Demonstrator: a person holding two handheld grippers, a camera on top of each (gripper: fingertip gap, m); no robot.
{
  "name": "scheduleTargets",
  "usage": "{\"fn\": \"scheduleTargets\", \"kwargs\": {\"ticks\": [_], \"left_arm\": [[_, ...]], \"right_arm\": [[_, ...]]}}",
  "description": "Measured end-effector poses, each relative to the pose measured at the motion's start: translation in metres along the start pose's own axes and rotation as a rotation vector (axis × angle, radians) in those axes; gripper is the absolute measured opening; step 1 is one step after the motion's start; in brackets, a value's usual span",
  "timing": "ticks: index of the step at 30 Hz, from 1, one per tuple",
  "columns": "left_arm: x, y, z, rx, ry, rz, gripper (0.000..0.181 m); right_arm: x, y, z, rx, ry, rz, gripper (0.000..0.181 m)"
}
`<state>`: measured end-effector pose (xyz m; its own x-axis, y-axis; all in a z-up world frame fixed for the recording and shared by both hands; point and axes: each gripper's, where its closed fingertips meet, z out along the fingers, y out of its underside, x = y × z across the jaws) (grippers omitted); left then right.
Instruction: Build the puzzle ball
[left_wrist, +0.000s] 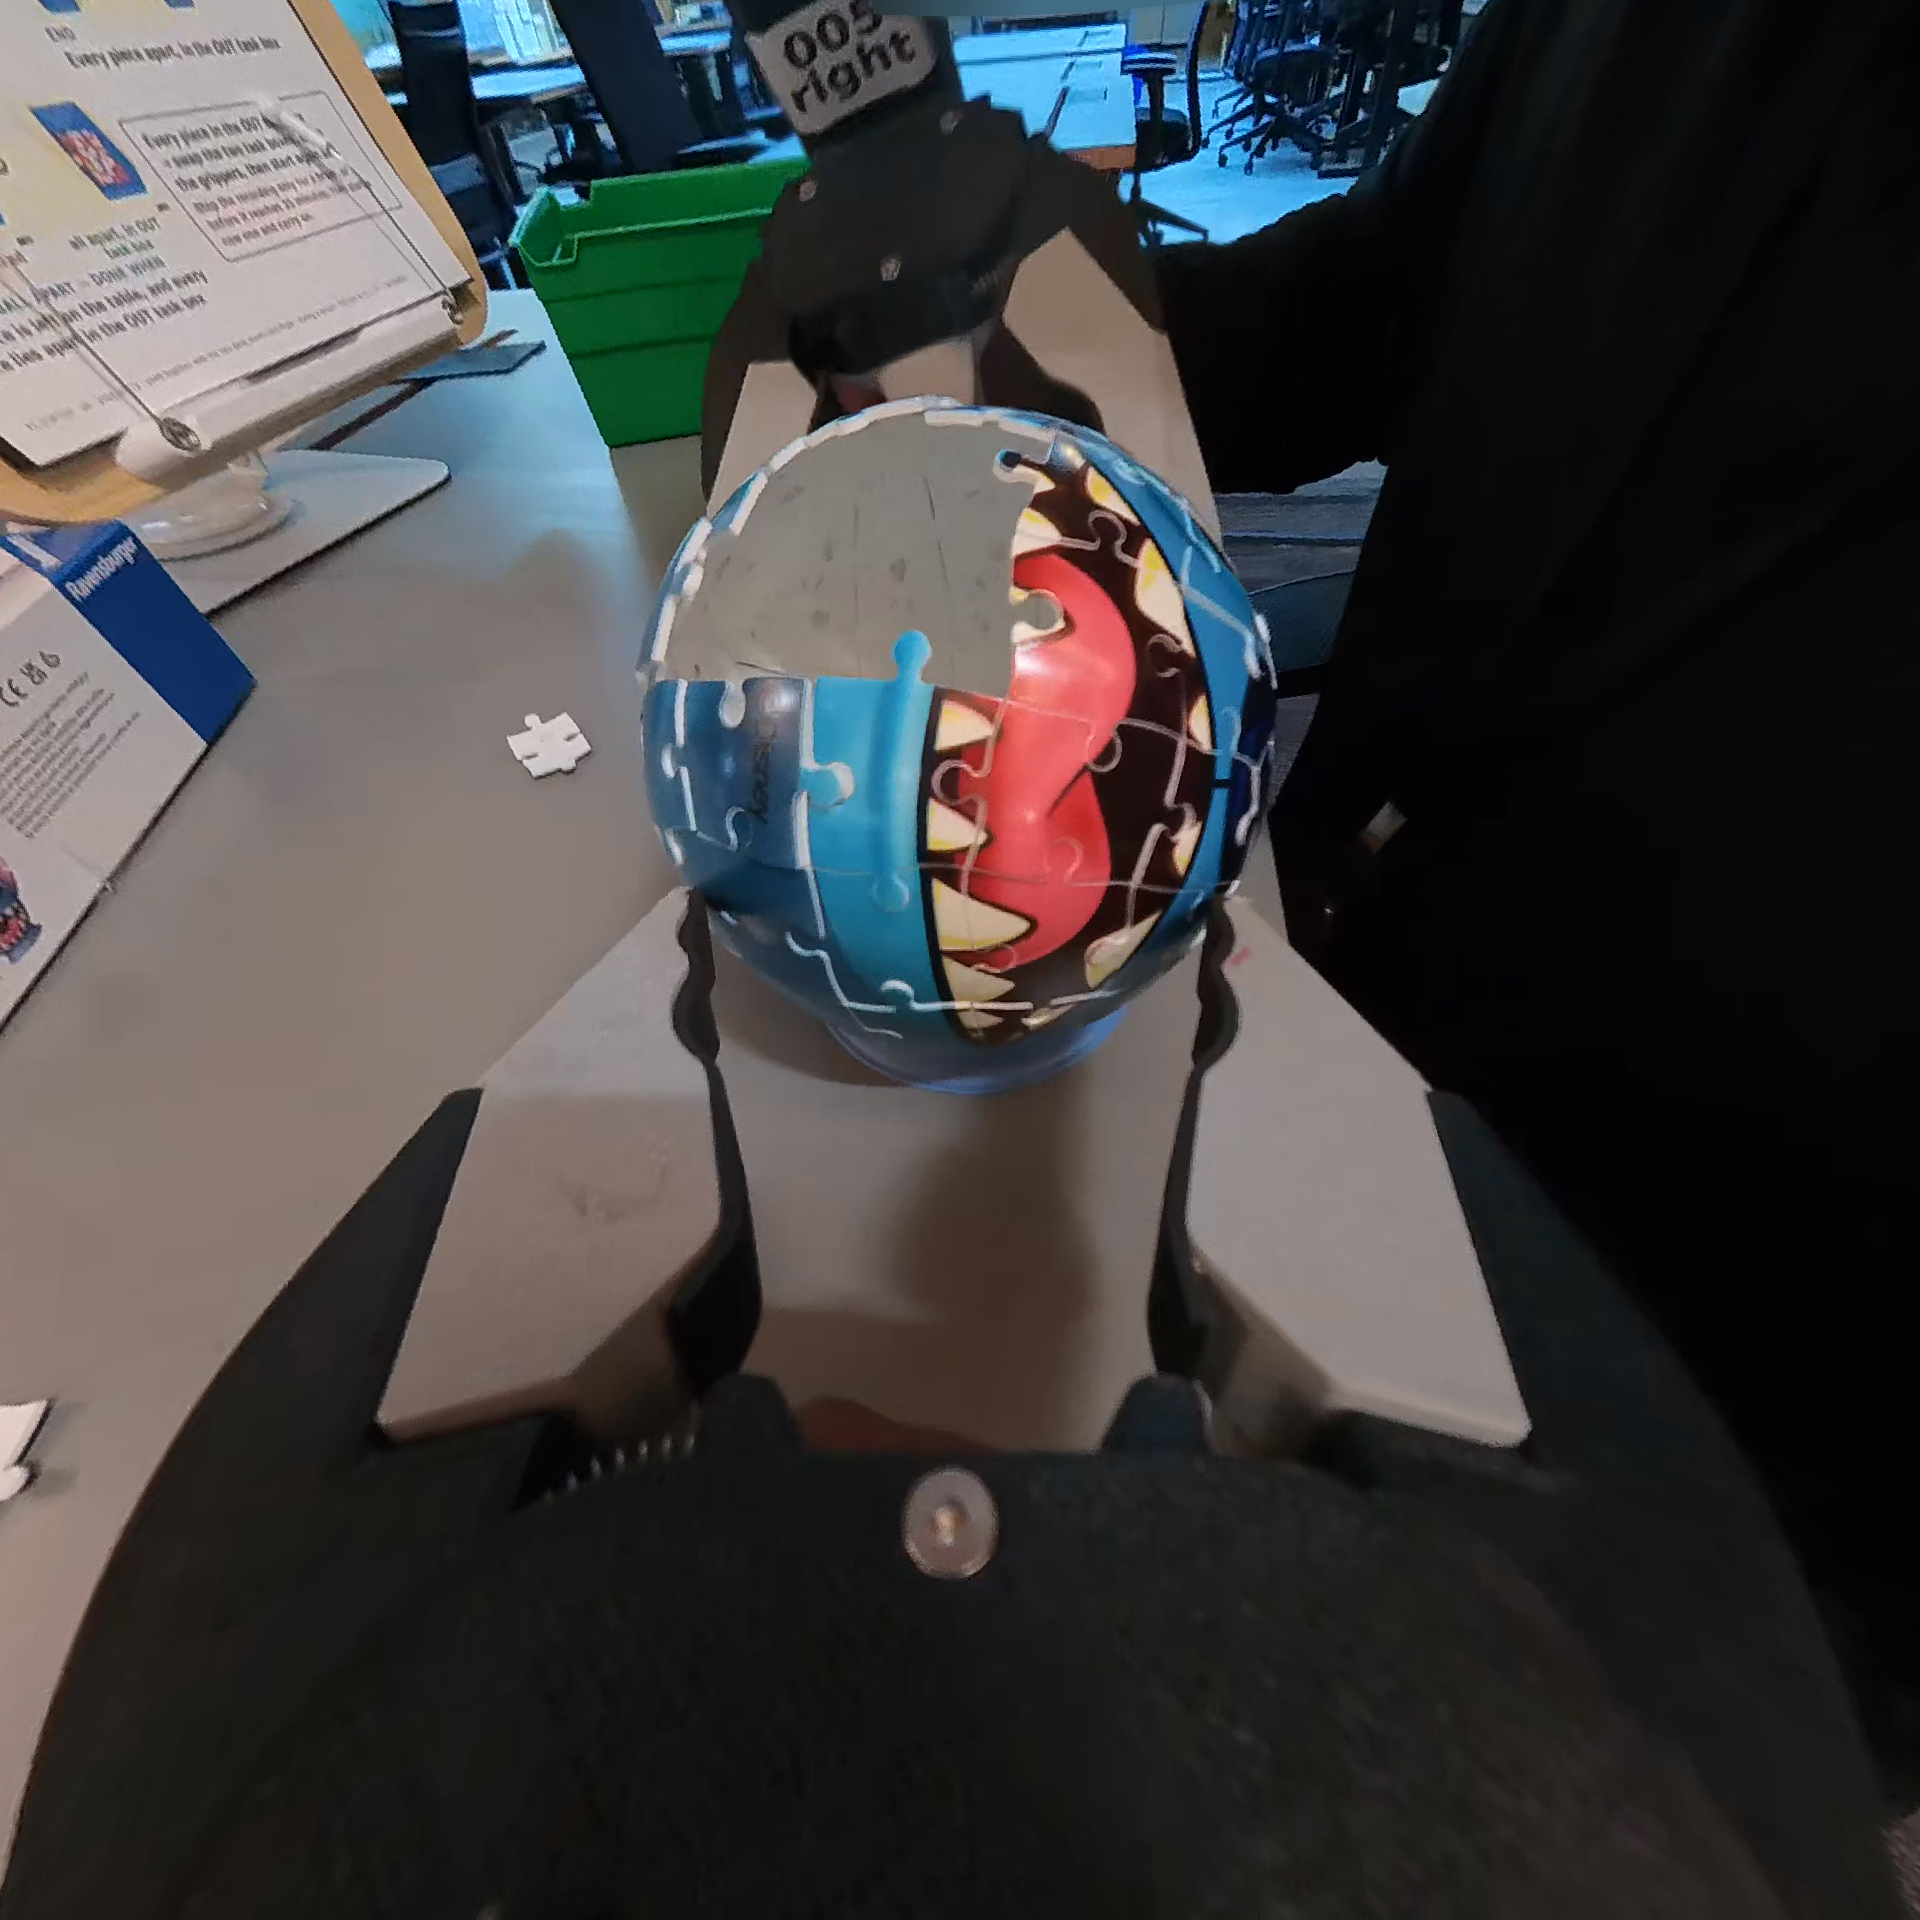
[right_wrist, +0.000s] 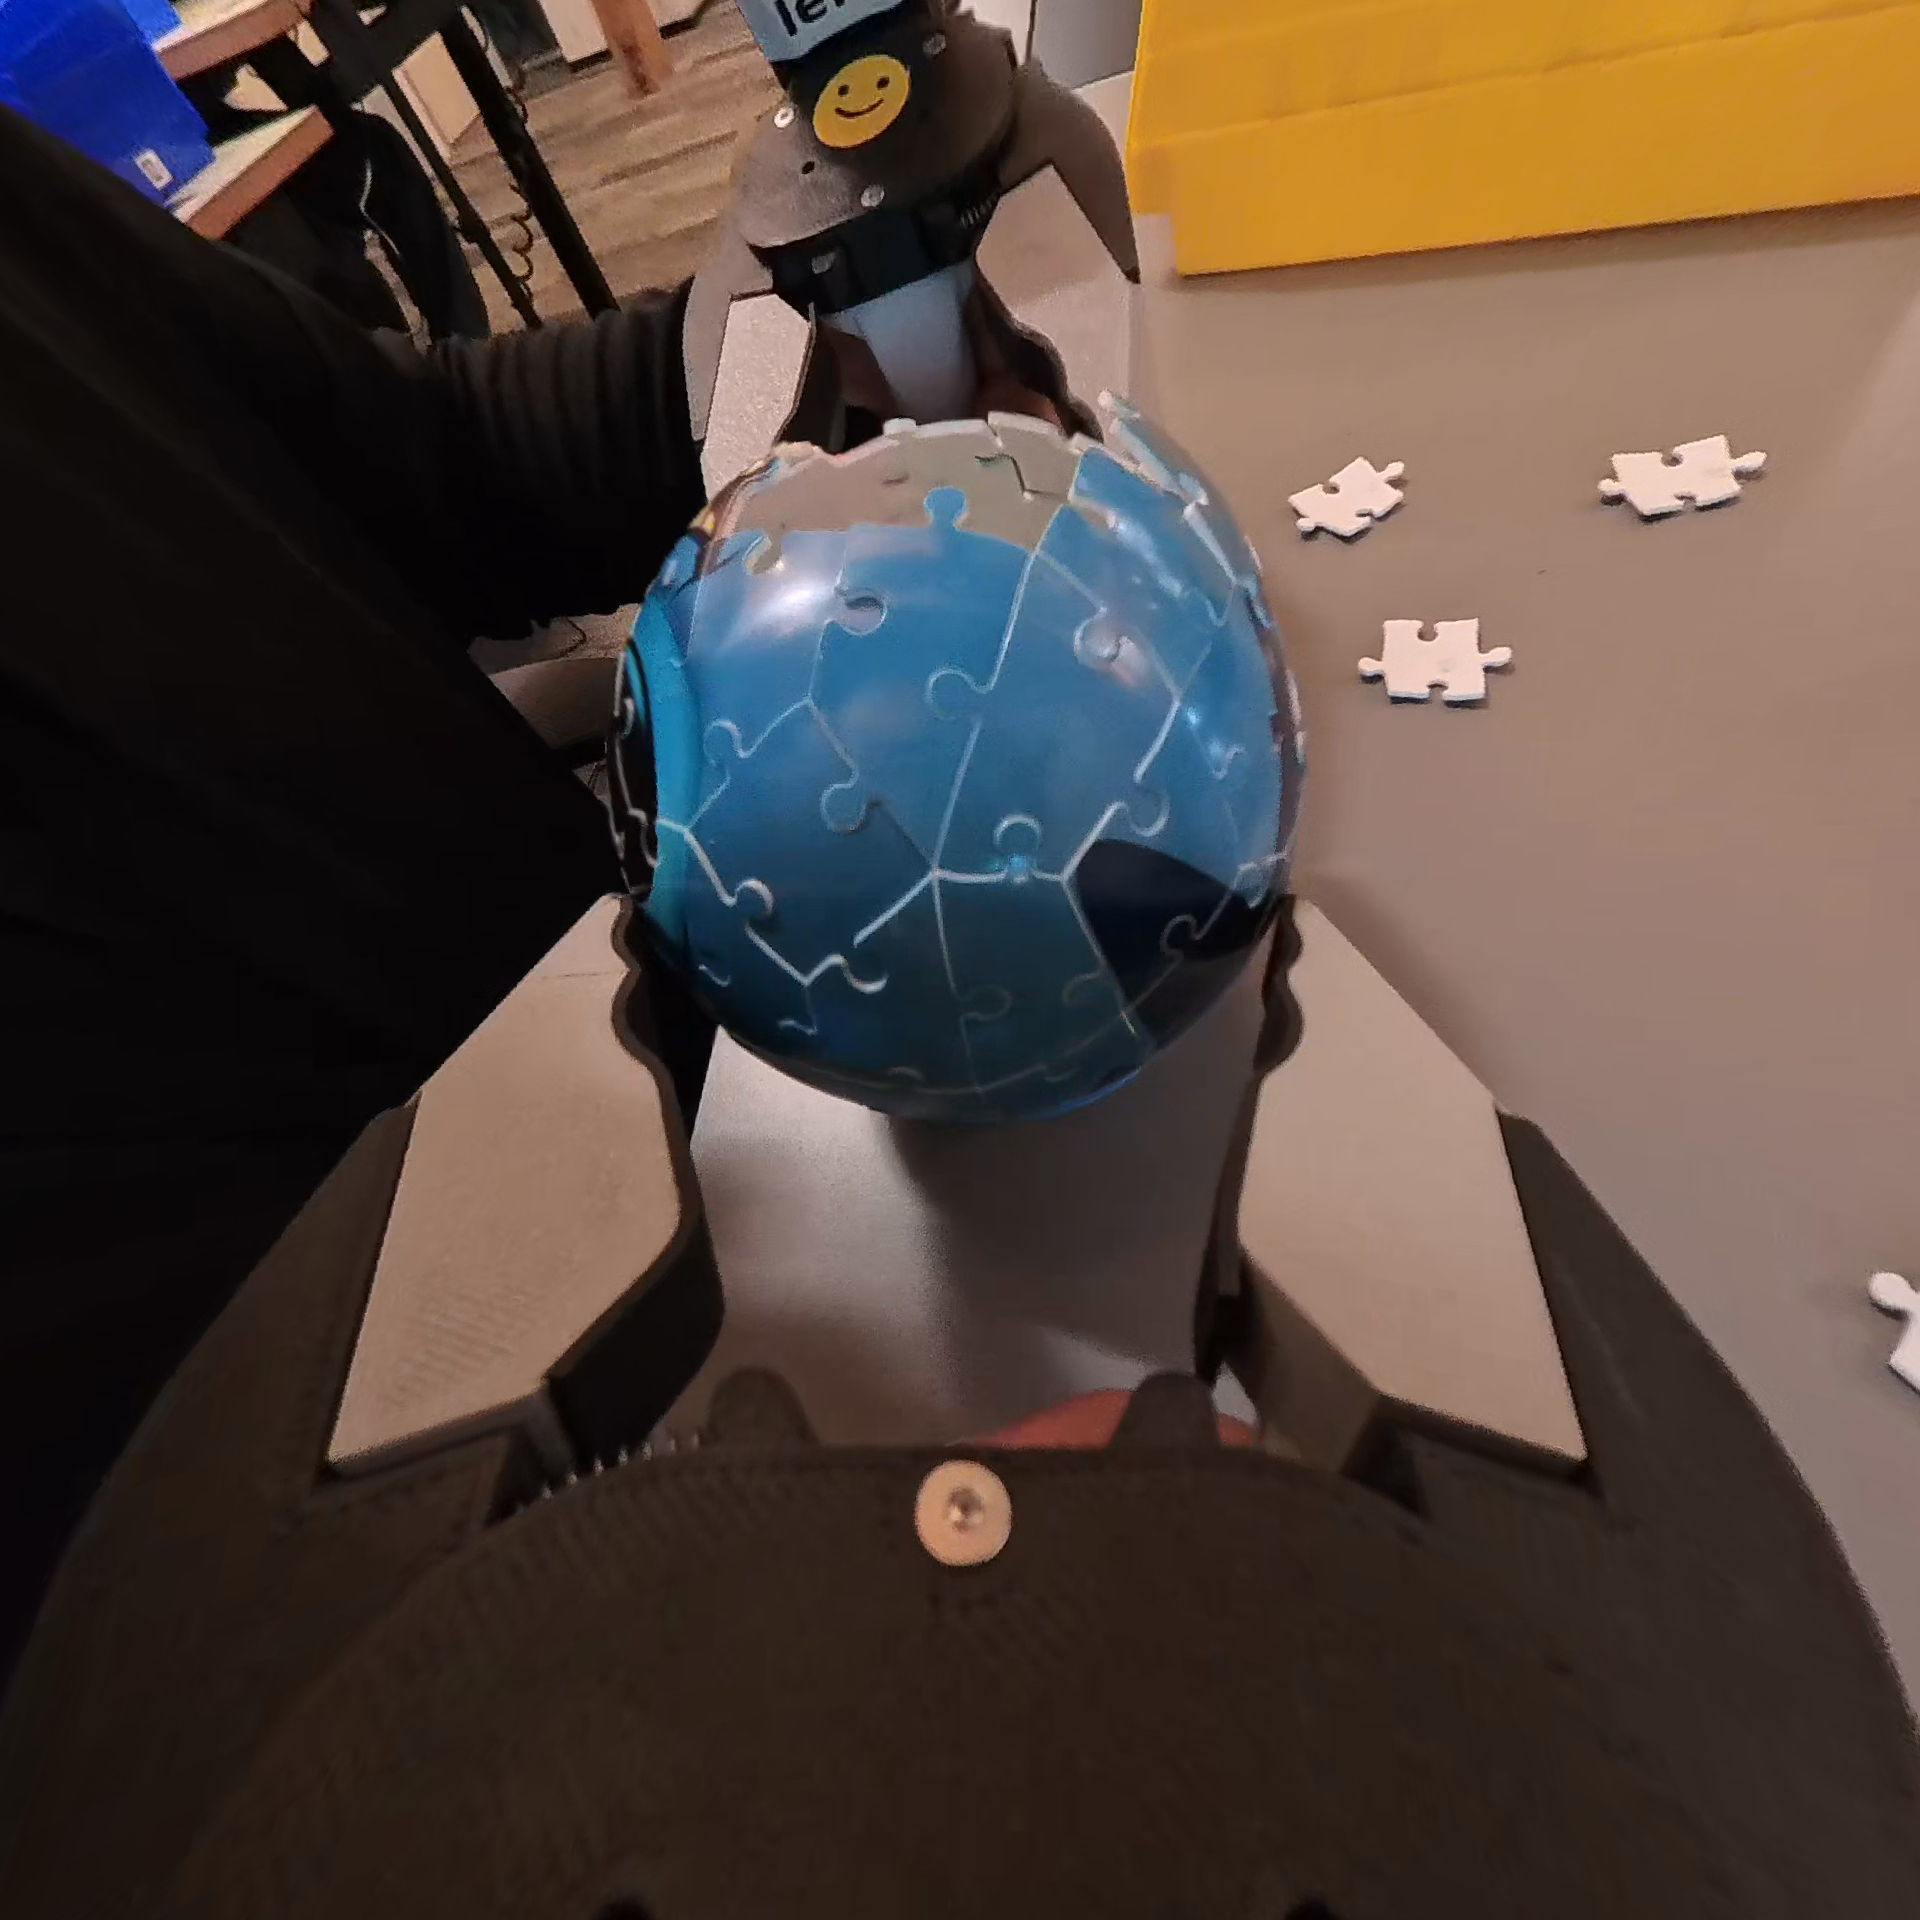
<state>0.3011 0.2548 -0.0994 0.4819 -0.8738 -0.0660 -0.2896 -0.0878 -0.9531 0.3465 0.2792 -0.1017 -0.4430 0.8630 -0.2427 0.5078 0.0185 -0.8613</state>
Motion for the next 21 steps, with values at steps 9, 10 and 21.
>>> {"fn": "scheduleTargets", "kwargs": {"ticks": [9,10,21], "left_arm": [[0.0001,-0.0025,-0.0009,0.013,-0.034,0.044,0.092],[0.0001,-0.0029,-0.0011,0.012,-0.037,0.051,0.092],[0.0013,-0.0047,-0.0058,-0.018,-0.088,0.118,0.089]], "right_arm": [[0.0013,-0.0029,0.0025,0.003,-0.007,-0.104,0.117],[0.0013,-0.0039,0.0028,0.003,-0.004,-0.124,0.117],[0.0022,-0.0068,0.0055,0.026,-0.004,-0.234,0.118]]}}
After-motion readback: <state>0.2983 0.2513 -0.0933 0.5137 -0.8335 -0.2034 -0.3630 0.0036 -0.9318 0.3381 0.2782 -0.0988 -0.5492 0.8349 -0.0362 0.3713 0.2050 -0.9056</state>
